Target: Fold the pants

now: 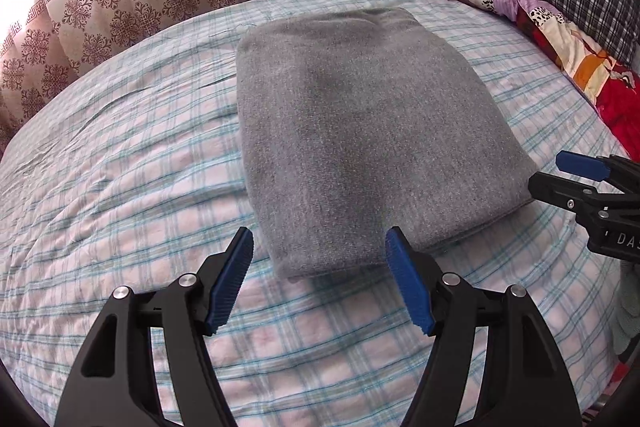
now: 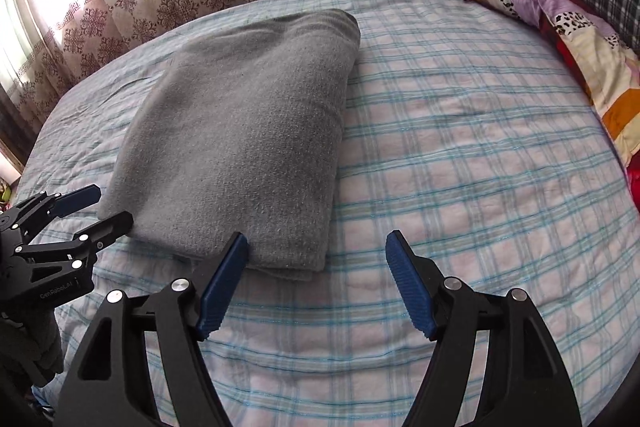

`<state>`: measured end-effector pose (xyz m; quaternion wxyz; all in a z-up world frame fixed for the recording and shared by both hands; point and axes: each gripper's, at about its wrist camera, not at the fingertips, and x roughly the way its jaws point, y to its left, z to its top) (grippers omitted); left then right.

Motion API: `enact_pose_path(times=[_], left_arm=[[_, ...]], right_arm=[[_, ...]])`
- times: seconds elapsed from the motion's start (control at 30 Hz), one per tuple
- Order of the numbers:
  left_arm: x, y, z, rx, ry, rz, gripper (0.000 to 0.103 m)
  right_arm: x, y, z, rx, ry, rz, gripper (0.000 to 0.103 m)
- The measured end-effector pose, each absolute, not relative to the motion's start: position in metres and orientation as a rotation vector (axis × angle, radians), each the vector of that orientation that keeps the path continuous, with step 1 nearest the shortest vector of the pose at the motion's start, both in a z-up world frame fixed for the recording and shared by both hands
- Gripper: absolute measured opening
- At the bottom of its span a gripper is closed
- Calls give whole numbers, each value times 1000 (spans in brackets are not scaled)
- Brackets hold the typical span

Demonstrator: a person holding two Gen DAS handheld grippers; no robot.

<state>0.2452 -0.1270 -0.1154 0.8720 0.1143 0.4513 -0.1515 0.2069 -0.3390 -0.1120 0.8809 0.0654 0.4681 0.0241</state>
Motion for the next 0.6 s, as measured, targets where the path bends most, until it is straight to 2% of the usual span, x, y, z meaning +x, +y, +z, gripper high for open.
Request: enact_pose_path(times=[0.1, 0.13, 0.27, 0.43, 0.6], left_arm=[[233, -133, -105, 276, 910, -298, 84], [229, -134, -101, 279, 892, -292, 84], [217, -140, -84, 276, 844, -280, 98], [206, -144, -70, 286, 788, -246, 99], [197, -142, -55, 256, 756, -250, 99]], right_arm=[[191, -334, -98, 91, 963, 36, 73], [185, -333, -95, 82, 959, 30, 73], [161, -334, -84, 85, 928, 23, 82], [144, -331, -78, 35, 849, -16, 92], [144, -333, -79, 43, 832, -42, 92]])
